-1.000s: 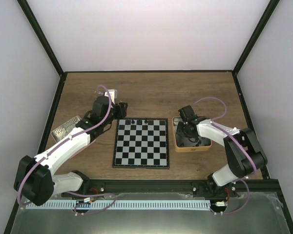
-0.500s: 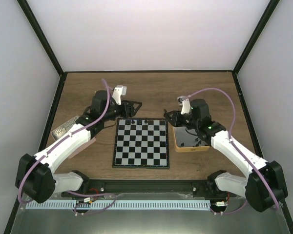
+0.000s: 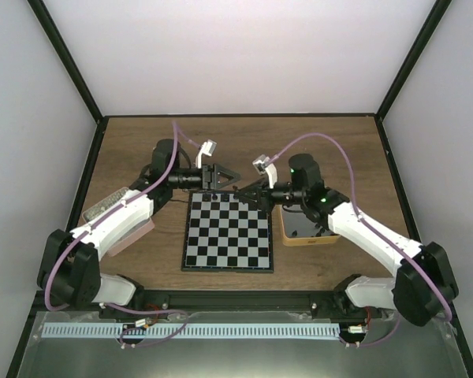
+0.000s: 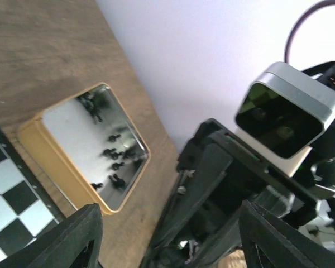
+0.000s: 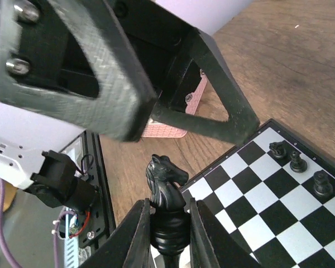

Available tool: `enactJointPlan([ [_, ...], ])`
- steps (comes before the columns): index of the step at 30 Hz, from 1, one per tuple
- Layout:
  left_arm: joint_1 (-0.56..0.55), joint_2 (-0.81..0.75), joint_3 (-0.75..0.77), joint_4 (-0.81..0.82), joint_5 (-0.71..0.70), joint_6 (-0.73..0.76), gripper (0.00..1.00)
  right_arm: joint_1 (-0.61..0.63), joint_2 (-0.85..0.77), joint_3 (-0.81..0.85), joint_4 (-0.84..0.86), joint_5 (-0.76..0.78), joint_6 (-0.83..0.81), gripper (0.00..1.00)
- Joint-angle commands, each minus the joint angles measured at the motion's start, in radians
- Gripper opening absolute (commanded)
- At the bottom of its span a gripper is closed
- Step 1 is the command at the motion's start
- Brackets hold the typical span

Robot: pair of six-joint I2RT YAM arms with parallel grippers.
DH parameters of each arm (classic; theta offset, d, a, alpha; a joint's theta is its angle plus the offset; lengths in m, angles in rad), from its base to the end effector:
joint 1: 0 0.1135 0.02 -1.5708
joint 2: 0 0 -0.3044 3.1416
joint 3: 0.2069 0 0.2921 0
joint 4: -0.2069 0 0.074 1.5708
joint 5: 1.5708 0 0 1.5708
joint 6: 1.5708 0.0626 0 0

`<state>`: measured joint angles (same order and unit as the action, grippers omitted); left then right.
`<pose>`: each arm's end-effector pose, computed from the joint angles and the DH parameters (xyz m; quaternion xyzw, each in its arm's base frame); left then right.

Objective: Set up the chess pieces on the board
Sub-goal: Pick up the chess piece from the storage box.

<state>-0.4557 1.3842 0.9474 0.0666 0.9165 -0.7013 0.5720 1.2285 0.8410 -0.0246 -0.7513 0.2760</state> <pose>0.2946 -0.1997 0.3055 0.1574 0.7651 -0.5826 0.2246 0.2416 0.2064 0.2998 -0.3134 0.7403 0.4894 0.3379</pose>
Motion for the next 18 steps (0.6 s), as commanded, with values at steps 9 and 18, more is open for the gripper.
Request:
enactJointPlan([
  [9, 0.005, -0.005, -0.017, -0.11, 0.035, -0.001, 0.44, 0.088, 0.104, 0.104, -0.049, 0.147, -0.114, 0.11],
  [18, 0.012, 0.008, -0.007, -0.197, -0.042, 0.059, 0.48, 0.094, 0.115, 0.107, -0.038, 0.188, -0.109, 0.11],
])
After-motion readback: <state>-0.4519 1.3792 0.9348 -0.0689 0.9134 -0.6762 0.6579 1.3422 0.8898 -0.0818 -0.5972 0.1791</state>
